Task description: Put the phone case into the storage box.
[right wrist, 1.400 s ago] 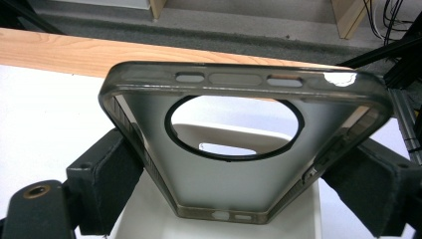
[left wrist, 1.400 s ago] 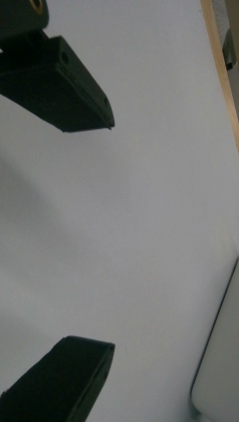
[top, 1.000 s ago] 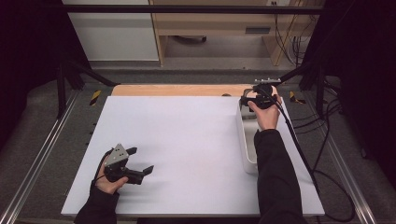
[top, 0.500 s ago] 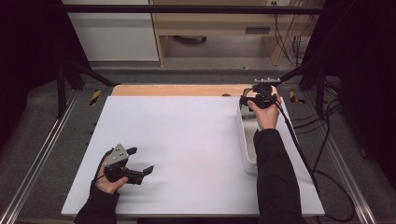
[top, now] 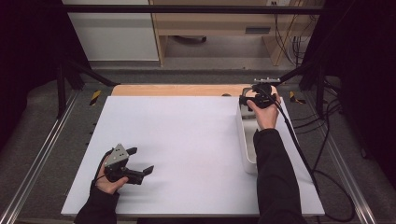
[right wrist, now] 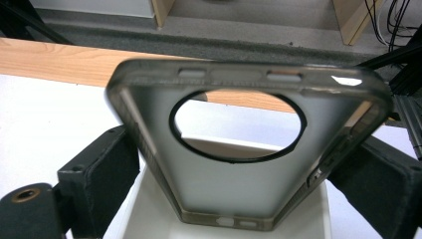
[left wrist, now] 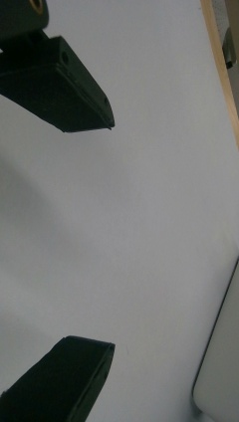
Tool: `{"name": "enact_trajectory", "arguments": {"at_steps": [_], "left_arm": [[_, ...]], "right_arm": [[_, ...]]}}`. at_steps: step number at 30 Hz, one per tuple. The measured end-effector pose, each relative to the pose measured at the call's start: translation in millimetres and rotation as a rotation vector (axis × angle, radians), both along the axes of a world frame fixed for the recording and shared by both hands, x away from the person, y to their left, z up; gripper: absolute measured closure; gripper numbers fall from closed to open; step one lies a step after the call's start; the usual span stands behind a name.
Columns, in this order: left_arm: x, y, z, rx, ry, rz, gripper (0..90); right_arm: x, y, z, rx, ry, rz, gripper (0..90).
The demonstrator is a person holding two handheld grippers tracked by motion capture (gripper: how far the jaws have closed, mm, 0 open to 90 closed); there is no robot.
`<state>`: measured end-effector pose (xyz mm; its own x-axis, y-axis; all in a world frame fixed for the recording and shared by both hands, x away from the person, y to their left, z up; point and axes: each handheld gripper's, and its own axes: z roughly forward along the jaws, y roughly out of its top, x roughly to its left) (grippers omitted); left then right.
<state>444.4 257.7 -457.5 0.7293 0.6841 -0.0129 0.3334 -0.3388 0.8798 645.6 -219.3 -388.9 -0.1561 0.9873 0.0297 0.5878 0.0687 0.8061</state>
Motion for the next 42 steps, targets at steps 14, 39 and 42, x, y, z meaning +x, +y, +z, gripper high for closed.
{"name": "enact_trajectory", "arguments": {"at_steps": [14, 39, 42], "left_arm": [[-0.3, -0.1, 0.3, -0.001, -0.003, -0.003, 1.0], [-0.9, -0.2, 0.9, 0.001, -0.007, -0.003, 0.9], [-1.1, -0.3, 1.1, 0.001, -0.007, -0.002, 0.9]], "right_arm": [[-1.9, -1.5, 3.7, -0.013, -0.035, -0.008, 3.5], [-23.0, -0.2, 34.0, -0.004, -0.179, 0.086, 2.2], [-28.0, 0.7, 37.4, -0.002, -0.189, 0.107, 2.1]]}}
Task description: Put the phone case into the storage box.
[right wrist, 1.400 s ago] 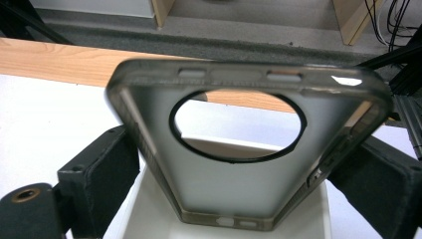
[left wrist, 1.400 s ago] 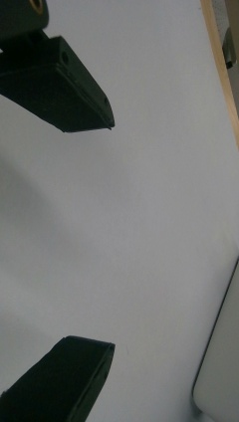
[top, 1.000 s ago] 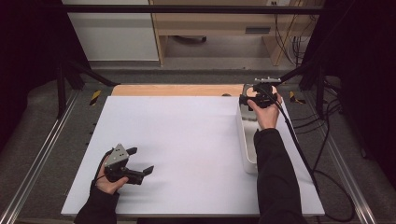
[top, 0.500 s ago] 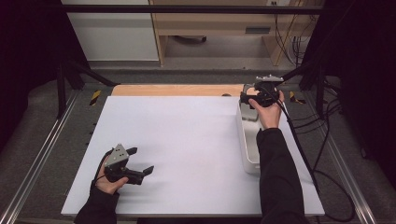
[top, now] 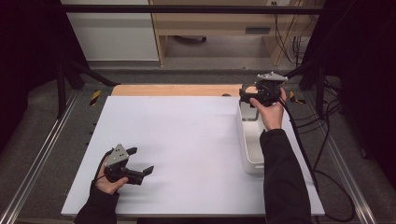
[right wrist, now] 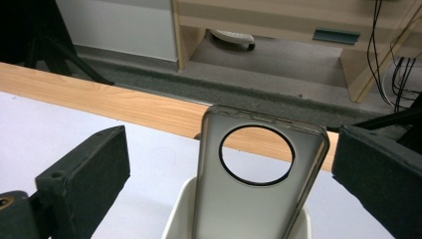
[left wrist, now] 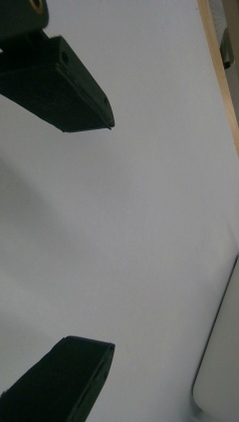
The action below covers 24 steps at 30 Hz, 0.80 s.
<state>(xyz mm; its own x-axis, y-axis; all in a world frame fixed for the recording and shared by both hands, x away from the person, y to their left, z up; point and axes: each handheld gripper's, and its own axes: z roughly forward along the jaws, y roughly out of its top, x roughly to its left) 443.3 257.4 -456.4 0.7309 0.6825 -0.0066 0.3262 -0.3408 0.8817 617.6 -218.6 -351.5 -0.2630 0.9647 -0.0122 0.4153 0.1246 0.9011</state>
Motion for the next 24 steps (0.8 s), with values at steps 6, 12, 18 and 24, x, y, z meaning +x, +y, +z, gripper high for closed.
{"name": "enact_trajectory", "arguments": {"at_steps": [6, 12, 18, 24], "left_arm": [[-0.3, 0.1, 0.3, -0.001, -0.001, 0.000, 0.9], [-0.7, 0.5, 0.8, -0.003, -0.002, 0.002, 0.8], [-1.1, 1.0, 1.5, -0.002, -0.006, 0.004, 0.7], [-1.7, 2.1, 2.5, -0.005, -0.011, 0.008, 0.6]], "right_arm": [[-11.1, -1.4, 10.2, 0.028, -0.023, 0.023, 1.8], [-24.2, -2.6, 19.2, 0.050, -0.048, 0.048, 1.5], [-39.3, -2.6, 26.0, 0.071, -0.065, 0.089, 1.0], [-55.8, -1.8, 29.3, 0.099, -0.086, 0.131, 0.6]]}}
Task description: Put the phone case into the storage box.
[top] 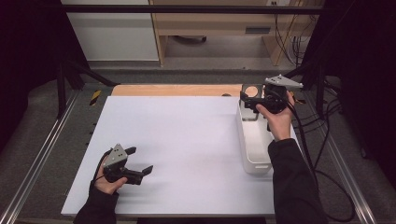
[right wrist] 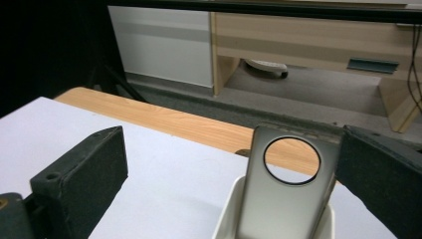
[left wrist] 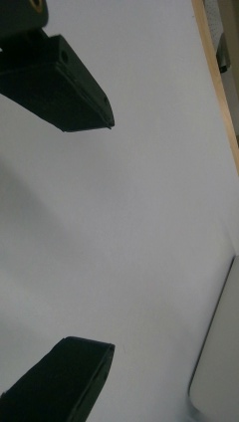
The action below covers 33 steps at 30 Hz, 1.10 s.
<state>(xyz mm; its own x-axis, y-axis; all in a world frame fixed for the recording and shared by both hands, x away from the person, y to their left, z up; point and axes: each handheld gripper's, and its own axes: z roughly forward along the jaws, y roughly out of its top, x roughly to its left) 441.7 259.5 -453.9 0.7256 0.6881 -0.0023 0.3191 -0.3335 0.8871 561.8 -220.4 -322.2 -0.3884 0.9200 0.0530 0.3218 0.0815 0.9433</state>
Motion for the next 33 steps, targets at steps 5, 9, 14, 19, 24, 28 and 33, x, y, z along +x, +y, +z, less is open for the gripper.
{"name": "enact_trajectory", "arguments": {"at_steps": [5, 9, 14, 19, 24, 28, 33], "left_arm": [[-0.4, -0.1, 0.4, 0.001, -0.001, 0.002, 0.5], [-0.7, 0.2, 0.8, 0.001, -0.004, 0.001, 0.5], [-1.1, 0.3, 1.2, 0.000, -0.008, 0.003, 0.4], [-1.9, 0.6, 1.9, -0.004, -0.013, 0.006, 0.3], [-2.3, 0.3, 1.9, -0.004, -0.013, 0.005, 0.2], [-2.6, 0.8, 2.3, -0.005, -0.015, 0.005, 0.2], [-2.9, 1.1, 2.5, -0.008, -0.017, 0.007, 0.2]], "right_arm": [[-13.5, 0.0, -1.9, 0.000, -0.014, 0.024, 0.4], [-24.9, -2.4, -4.7, 0.015, -0.027, 0.047, 0.3], [-38.5, -5.4, -10.8, 0.028, -0.034, 0.078, 0.3], [-52.5, -8.5, -19.0, 0.036, -0.044, 0.106, 0.3], [-65.6, -12.4, -27.6, 0.050, -0.050, 0.132, 0.3], [-74.4, -16.7, -35.3, 0.041, -0.057, 0.156, 0.2], [-84.9, -21.3, -44.9, 0.036, -0.058, 0.175, 0.2]]}}
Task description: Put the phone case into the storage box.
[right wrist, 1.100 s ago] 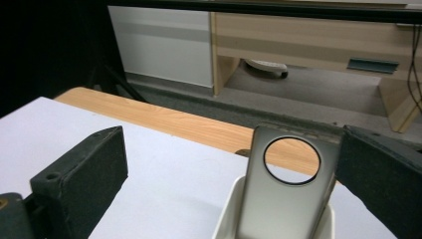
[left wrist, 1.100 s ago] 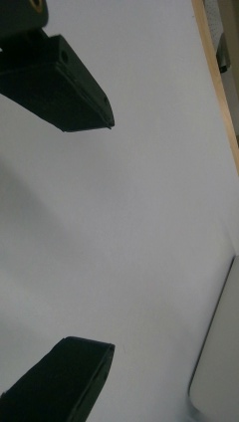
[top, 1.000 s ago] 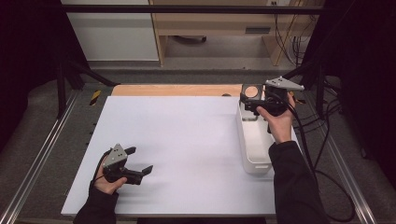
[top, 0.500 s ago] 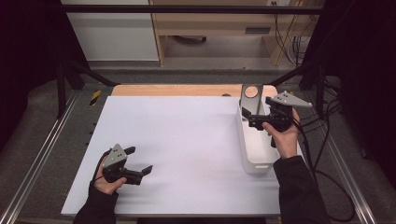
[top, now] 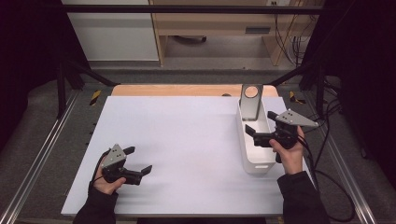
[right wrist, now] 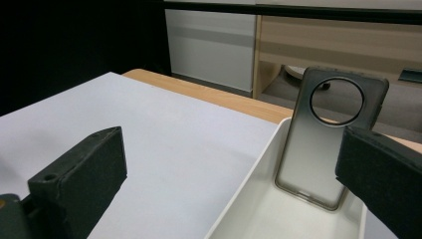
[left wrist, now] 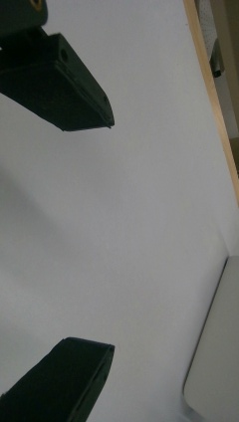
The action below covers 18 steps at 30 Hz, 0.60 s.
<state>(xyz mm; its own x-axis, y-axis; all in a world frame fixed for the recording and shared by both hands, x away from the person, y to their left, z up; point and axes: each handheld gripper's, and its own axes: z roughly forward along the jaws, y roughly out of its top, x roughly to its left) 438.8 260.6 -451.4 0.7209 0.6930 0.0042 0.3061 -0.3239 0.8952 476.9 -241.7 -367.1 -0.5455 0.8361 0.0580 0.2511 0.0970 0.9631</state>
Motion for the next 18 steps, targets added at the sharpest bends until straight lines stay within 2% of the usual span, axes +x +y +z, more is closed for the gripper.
{"name": "enact_trajectory", "arguments": {"at_steps": [6, 12, 18], "left_arm": [[-0.2, -0.3, 0.0, 0.003, -0.001, -0.001, 0.1], [-0.4, -0.3, 0.0, 0.002, -0.003, 0.000, 0.0], [-0.7, -0.4, 0.0, 0.001, -0.005, 0.001, 0.0]], "right_arm": [[-12.0, -4.1, -9.9, 0.010, 0.001, 0.022, 0.2], [-22.9, -11.6, -21.7, -0.008, 0.002, 0.020, 0.2], [-30.7, -21.2, -33.1, -0.005, 0.011, 0.020, 0.2]]}}
